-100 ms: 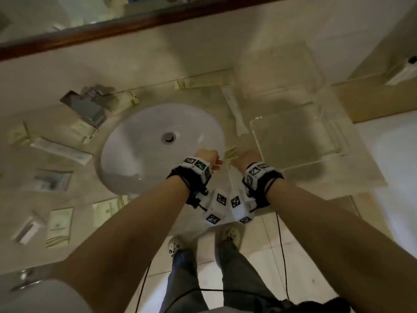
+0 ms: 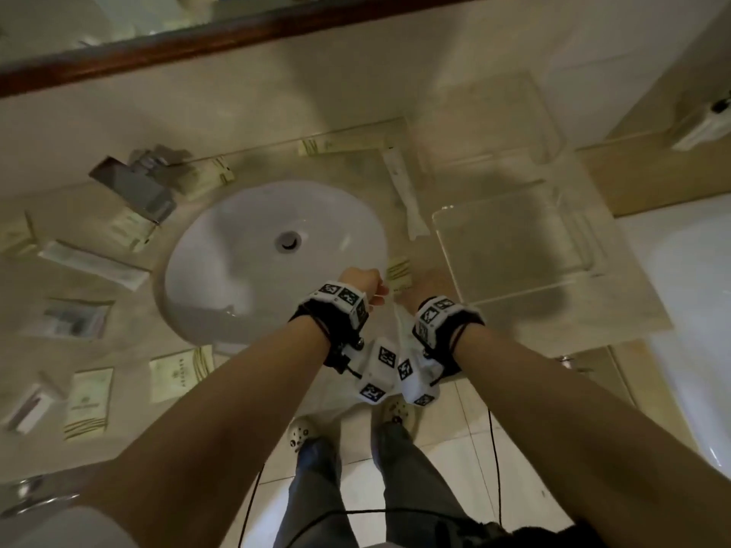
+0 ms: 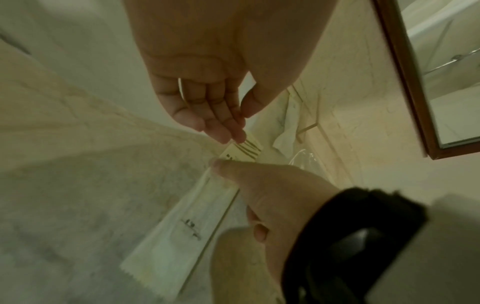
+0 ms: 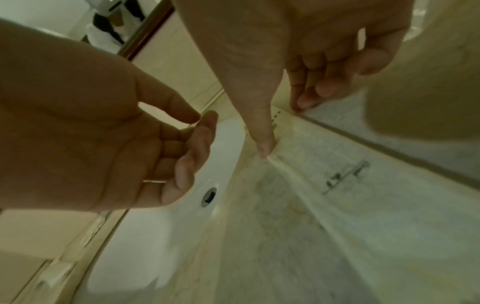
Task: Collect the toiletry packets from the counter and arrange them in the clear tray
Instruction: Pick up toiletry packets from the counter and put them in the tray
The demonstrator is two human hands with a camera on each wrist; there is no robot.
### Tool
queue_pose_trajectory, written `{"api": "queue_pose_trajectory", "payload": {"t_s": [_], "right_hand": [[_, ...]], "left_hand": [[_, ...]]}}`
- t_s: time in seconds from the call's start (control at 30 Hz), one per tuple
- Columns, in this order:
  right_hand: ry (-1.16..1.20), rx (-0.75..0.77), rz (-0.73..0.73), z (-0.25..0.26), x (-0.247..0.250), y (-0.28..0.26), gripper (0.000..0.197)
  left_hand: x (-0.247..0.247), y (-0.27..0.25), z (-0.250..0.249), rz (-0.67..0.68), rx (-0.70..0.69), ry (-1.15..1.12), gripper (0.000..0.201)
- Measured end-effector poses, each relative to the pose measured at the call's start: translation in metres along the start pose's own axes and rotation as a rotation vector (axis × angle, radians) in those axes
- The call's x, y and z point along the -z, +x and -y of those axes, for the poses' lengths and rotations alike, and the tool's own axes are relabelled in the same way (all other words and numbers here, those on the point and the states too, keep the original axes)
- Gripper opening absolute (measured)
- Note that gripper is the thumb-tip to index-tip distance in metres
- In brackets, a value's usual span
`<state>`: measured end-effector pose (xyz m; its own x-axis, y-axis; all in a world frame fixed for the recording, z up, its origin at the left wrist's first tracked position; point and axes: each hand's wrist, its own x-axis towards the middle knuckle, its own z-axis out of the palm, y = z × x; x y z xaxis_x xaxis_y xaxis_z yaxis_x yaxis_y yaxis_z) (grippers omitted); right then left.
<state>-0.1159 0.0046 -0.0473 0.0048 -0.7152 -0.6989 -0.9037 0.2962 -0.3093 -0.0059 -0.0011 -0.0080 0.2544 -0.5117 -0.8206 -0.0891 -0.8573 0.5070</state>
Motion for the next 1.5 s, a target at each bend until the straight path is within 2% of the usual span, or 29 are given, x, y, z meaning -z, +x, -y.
{"api": "queue_pose_trajectory", "payload": {"t_s": [0.07,0.1,0.13,0.2,0.23,0.27,0.3,0.37,0.47,0.57,0.63,0.7,0.77,0.93,1.03,1.1,1.13,1.2,1.23,1.37,1.43,1.5], "right_hand": [[-0.196,0.048,0.030,-0.003,-0.014,-0.004,0.068],[-0.218,-0.005,0.042,-0.006,-0.023,0.001,0.069],[-0.227,0.046,0.009,-0.009,-0.031,0.005,0.071],[-0.199,0.053,-0.074,0.001,-0.031,0.001,0.071],[-0.066,-0.018,-0.060,0.005,-0.032,0.000,0.069],[-0.048,-0.012,-0.075,0.005,-0.035,0.005,0.065],[0.048,-0.046,-0.069,0.009,-0.028,0.002,0.061],[0.173,-0.020,-0.022,0.014,-0.010,0.001,0.051],[0.232,0.120,-0.007,0.016,0.008,0.001,0.038],[0.403,0.167,0.059,0.014,0.028,-0.009,0.029],[0.441,0.200,0.032,0.008,0.050,-0.016,0.021],[0.465,0.195,-0.026,-0.002,0.074,-0.015,0.024],[0.470,0.169,-0.056,-0.012,0.097,-0.006,0.029],[0.434,0.205,-0.147,-0.033,0.150,0.035,0.029],[0.444,0.229,-0.128,-0.046,0.176,0.061,0.026],[0.428,0.258,-0.098,-0.054,0.191,0.074,0.022],[0.418,0.277,-0.090,-0.055,0.194,0.077,0.021],[0.382,0.309,-0.061,-0.061,0.205,0.090,0.022],[0.375,0.317,-0.053,-0.064,0.208,0.097,0.024],[0.419,0.311,-0.061,-0.076,0.211,0.116,0.026],[0.442,0.316,-0.068,-0.084,0.210,0.119,0.026],[0.456,0.334,-0.091,-0.089,0.212,0.118,0.025]], "left_hand": [[-0.004,0.005,0.007,0.022,0.007,-0.012,0.028],[-0.005,0.007,0.012,0.018,0.008,-0.014,0.027],[-0.005,0.009,0.015,0.017,0.010,-0.013,0.025],[-0.003,0.010,0.019,0.018,0.005,-0.023,0.021],[-0.001,0.010,0.020,0.022,0.007,-0.019,0.022],[0.001,0.010,0.021,0.019,0.004,-0.015,0.025],[0.004,0.008,0.019,0.017,0.000,-0.002,0.028],[0.010,0.007,0.017,0.034,-0.013,0.022,0.031],[0.016,0.006,0.007,0.058,-0.046,0.064,0.030],[0.015,0.003,-0.007,0.080,-0.098,0.110,0.021],[0.009,0.002,-0.018,0.076,-0.143,0.149,0.021],[0.000,-0.001,-0.030,0.084,-0.183,0.192,0.025],[-0.013,0.001,-0.045,0.074,-0.216,0.233,0.021],[-0.052,0.035,-0.084,-0.060,-0.243,0.388,0.038],[-0.068,0.051,-0.101,-0.187,-0.217,0.390,0.037],[-0.078,0.062,-0.111,-0.246,-0.178,0.347,0.023],[-0.077,0.064,-0.112,-0.285,-0.172,0.343,0.022],[-0.085,0.074,-0.116,-0.376,-0.127,0.381,0.047],[-0.087,0.077,-0.117,-0.399,-0.123,0.418,0.048],[-0.088,0.075,-0.116,-0.439,-0.088,0.560,0.029],[-0.084,0.068,-0.118,-0.470,-0.079,0.511,0.030],[-0.078,0.062,-0.119,-0.470,-0.146,0.415,0.022]]}}
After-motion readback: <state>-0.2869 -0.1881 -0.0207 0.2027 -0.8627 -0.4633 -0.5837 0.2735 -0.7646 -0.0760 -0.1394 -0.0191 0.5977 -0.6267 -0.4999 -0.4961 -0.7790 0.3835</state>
